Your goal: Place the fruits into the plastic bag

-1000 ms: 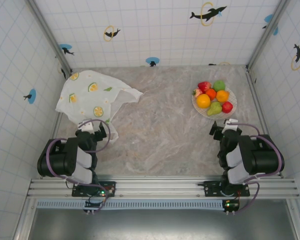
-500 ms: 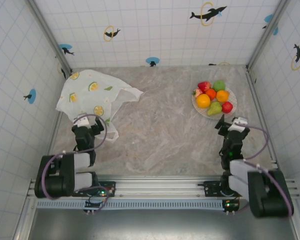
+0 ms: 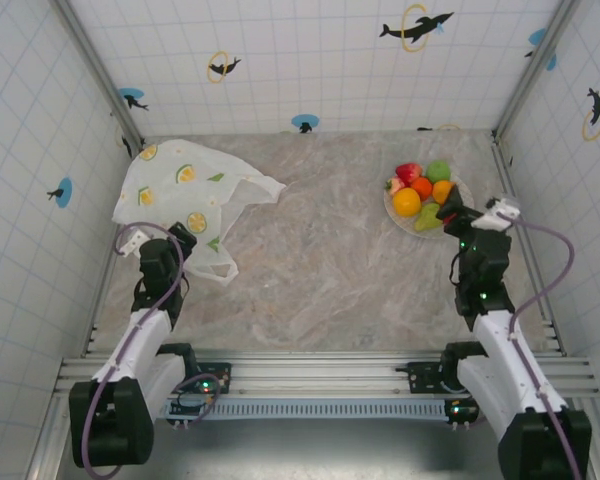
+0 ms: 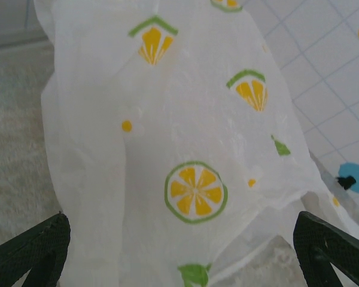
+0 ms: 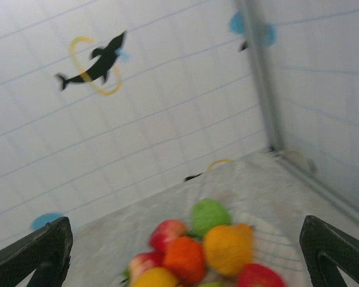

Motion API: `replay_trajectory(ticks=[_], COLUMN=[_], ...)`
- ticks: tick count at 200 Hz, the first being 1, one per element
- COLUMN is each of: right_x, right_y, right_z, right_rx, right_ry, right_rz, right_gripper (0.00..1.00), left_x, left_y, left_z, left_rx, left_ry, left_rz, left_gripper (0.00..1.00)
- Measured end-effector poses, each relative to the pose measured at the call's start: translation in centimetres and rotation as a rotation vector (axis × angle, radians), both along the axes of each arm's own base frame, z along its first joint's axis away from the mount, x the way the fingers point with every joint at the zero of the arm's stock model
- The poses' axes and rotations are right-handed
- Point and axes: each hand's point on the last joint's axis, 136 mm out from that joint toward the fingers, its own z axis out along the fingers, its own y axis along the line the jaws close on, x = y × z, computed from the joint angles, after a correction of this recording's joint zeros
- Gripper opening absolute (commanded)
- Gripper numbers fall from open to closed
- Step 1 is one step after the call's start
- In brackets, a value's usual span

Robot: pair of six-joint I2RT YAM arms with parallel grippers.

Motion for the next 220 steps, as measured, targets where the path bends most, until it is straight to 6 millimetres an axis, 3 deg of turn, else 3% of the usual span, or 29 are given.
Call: replay_trajectory(ticks=[20,39,52,72,89,126,143,164,185,207,220], right_x=[1.4,1.2,0.8,0.6,0.7,0.6,0.5,0.7,1.0,1.6,2.4], right_y=[6.1,12.1,15.0,17.4,18.6,20.1,20.2,19.9,19.4,19.0,18.8], right_z=[-0.8,-2.7,-4.2,-6.5,-7.8,-9.5,-9.8,-9.9,-10.2,-10.8,-10.9], right_rx=[-0.029,-0.100,-0.150,-0.209,-0.237,-0.272,-0.280,-0.294,-0.328,-0.380,-0.414], right_ry=[0.094,0.181,0.227,0.295,0.336,0.382,0.390,0.392,0.398,0.412,0.417], right_rz=[0.192,0.362,0.440,0.498,0.521,0.552,0.554,0.532,0.509,0.497,0.495], right_gripper=[1.00,1.00,1.00,1.00,1.00,1.00,1.00,1.00,1.00,1.00,1.00], left_x=[-0.9,-1.9,-2.6,-3.3,-3.5,-3.1,-2.9,-2.5,-2.7,-4.2,-5.6], left_y=[-1.2,-2.7,-3.9,-5.6,-6.8,-9.1,-10.6,-13.4,-17.6,-22.7,-24.6], left_z=[-2.4,-4.7,-6.1,-7.6,-8.5,-9.6,-9.4,-8.2,-6.1,-3.5,-2.2], left_rx=[-0.063,-0.107,-0.124,-0.139,-0.139,-0.151,-0.145,-0.136,-0.117,-0.086,-0.073], left_ry=[0.126,0.247,0.315,0.392,0.440,0.485,0.486,0.462,0.427,0.382,0.362], left_rz=[-0.047,-0.105,-0.148,-0.220,-0.275,-0.376,-0.450,-0.576,-0.752,-0.965,-1.059], left_gripper=[0.98,0.98,0.95,0.87,0.73,0.18,0.03,0.00,0.00,0.00,0.00])
